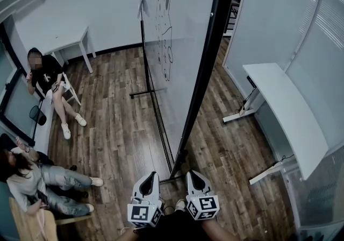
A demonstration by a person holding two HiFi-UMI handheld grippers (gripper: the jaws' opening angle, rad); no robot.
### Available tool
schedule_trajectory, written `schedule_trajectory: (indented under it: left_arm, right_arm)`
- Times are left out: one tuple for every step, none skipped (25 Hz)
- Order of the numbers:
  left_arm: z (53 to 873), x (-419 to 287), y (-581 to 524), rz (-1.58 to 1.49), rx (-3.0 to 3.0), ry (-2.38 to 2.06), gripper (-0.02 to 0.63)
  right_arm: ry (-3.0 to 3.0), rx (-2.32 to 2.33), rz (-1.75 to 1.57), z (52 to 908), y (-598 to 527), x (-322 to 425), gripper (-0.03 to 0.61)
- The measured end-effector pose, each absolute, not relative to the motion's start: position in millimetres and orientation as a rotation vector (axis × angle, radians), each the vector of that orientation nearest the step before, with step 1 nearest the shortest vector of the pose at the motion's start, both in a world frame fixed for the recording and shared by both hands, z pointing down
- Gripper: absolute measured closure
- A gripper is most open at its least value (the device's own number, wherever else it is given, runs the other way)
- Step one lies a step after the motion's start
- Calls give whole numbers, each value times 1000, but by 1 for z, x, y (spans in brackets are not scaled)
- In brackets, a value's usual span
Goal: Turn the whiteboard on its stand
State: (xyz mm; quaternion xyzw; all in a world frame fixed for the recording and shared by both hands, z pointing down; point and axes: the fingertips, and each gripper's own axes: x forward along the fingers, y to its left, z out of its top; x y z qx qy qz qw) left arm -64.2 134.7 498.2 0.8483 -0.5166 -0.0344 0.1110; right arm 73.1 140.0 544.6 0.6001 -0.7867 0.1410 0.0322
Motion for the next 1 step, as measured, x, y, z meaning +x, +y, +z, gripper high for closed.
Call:
schedule_trajectory:
  left_arm:
    - [498, -65, 134, -101, 2492, -1516, 601]
  right_arm:
    - [-2422, 1849, 433, 545, 140, 72, 566]
